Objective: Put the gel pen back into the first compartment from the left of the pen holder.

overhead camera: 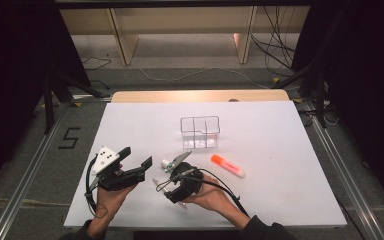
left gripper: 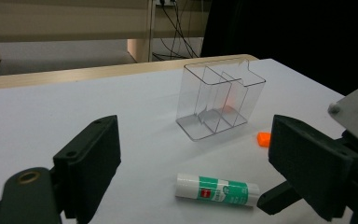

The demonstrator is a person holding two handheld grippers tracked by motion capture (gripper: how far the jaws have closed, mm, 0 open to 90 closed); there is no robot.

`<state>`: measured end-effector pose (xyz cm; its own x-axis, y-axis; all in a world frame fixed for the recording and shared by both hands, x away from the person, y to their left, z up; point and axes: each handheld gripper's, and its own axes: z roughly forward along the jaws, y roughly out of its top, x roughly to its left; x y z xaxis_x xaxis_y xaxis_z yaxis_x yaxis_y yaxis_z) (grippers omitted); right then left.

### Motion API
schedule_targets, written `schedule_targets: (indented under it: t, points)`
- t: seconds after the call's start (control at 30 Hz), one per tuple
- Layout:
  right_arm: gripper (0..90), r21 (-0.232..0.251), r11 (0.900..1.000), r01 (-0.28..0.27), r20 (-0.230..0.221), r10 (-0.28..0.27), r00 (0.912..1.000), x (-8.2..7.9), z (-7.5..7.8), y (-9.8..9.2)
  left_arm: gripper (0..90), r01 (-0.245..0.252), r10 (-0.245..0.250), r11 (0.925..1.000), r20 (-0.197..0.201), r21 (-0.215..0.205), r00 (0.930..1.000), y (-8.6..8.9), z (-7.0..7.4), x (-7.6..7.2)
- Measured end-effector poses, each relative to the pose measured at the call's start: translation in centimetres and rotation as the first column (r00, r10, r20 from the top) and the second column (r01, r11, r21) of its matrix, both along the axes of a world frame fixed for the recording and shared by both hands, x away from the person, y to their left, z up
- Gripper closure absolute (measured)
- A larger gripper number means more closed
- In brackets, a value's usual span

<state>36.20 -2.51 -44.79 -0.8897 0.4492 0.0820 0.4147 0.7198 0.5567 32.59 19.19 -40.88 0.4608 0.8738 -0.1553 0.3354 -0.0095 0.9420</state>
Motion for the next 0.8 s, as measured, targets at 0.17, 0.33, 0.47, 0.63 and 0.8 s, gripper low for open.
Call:
schedule_targets:
  t: [0.17,0.33,0.47,0.63,0.8]
  points:
    - [36.7,-0.048,0.999,-0.024,-0.018,0.023,0.9996,0.2,-0.6,0.9,16.4,-0.002,0.002,0.9999,-0.009,-0.017,1.0000,0.3,0.0,0.1]
    - [42.3,-0.079,0.996,-0.042,-0.023,0.040,0.9989,0.5,-0.9,1.4,16.4,0.005,-0.005,0.9993,-0.015,-0.037,0.9999,0.4,-0.1,0.2]
    - [45.6,-0.109,0.993,-0.048,-0.050,0.043,0.9978,0.6,-1.3,1.8,16.4,-0.004,0.003,0.9990,-0.015,-0.045,0.9999,0.5,-0.1,0.3]
    - [50.4,-0.132,0.989,-0.063,-0.067,0.055,0.9963,0.8,-1.5,2.3,16.4,-0.013,0.013,0.9989,-0.007,-0.045,0.9999,0.5,-0.1,0.3]
    - [54.8,-0.170,0.983,-0.077,-0.074,0.065,0.9952,0.9,-1.7,2.9,16.5,-0.033,0.033,0.9982,-0.005,-0.050,0.9994,0.6,0.0,0.3]
